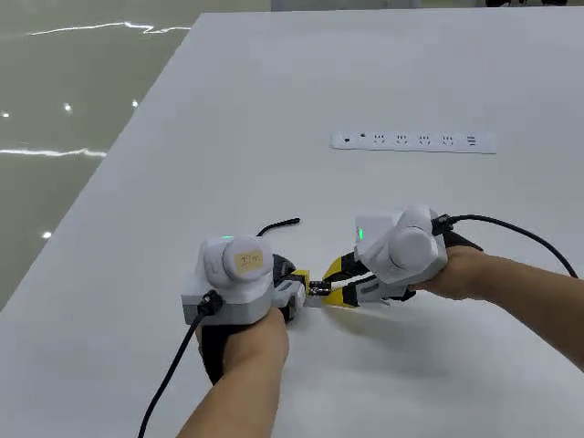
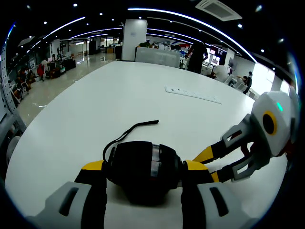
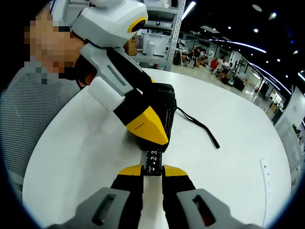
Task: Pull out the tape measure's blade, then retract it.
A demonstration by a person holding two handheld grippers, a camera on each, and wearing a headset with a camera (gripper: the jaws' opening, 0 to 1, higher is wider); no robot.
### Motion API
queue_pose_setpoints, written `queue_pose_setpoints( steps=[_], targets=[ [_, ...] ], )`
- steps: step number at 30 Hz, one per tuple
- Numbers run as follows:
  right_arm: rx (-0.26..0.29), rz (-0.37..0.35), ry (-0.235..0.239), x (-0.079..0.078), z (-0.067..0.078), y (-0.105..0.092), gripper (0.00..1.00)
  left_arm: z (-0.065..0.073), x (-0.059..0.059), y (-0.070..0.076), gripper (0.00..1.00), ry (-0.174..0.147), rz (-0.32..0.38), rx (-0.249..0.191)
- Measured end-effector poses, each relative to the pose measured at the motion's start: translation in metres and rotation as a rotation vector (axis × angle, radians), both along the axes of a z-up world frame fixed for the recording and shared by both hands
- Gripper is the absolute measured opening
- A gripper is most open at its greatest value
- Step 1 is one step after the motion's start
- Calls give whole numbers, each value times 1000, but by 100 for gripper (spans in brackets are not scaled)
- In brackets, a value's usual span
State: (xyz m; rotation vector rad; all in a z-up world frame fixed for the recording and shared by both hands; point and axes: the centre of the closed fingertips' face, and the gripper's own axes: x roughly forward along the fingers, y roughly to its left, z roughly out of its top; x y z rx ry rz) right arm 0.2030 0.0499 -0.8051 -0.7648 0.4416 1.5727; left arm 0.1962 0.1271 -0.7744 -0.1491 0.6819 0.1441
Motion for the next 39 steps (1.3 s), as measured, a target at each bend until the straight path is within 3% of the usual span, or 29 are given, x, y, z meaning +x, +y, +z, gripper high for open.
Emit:
queue_pose_setpoints(
  steps=[39],
  targets=[
    [24, 11, -5, -3, 2, 24, 14, -1, 0, 5, 59, -5, 9, -32]
  ],
)
